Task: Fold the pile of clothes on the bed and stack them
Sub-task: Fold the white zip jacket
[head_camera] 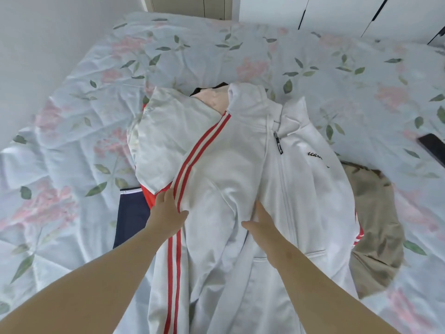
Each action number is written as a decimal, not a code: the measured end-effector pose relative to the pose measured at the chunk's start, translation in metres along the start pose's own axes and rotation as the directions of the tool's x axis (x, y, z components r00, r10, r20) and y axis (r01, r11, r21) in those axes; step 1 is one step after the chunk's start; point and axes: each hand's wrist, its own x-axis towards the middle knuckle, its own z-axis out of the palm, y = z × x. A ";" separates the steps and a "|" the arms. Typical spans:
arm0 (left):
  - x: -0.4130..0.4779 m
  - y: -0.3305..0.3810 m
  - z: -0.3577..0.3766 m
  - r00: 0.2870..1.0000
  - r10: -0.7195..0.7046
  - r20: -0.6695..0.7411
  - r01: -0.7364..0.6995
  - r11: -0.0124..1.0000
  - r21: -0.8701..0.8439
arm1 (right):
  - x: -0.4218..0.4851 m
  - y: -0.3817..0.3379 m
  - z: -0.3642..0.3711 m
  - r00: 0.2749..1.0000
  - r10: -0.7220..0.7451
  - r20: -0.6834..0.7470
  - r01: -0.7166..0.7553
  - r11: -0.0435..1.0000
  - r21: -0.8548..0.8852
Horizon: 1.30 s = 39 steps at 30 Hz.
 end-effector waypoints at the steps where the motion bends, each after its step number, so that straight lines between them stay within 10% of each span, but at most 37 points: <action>1: 0.003 -0.007 0.005 0.999 -0.041 -0.035 0.040 0.999 -0.023 | 0.002 0.005 0.007 1.000 0.003 -0.012 -0.003 1.000 -0.020; 11: 0.021 -0.032 -0.039 0.954 0.043 -0.296 -0.085 0.988 -0.131 | 0.008 0.007 0.033 0.977 0.056 -0.204 -0.084 0.988 -0.131; 17: 0.054 -0.024 -0.116 0.959 -0.150 -0.238 -0.049 0.743 -0.668 | 0.002 -0.008 0.043 0.970 0.074 -0.233 -0.112 0.982 -0.153; 22: 0.088 -0.027 -0.162 0.855 -0.024 -0.518 -0.165 0.934 -0.317 | 0.002 -0.016 0.043 0.975 0.017 -0.220 -0.052 0.987 -0.154; 29: 0.059 -0.030 -0.074 0.984 0.090 -0.155 -0.133 0.946 -0.296 | -0.008 -0.004 0.053 0.984 -0.030 -0.178 -0.012 0.973 -0.231; 39: -0.075 -0.053 0.066 0.992 0.062 0.110 -0.012 0.913 -0.408 | -0.069 0.079 0.050 0.988 -0.036 -0.148 -0.043 0.868 -0.495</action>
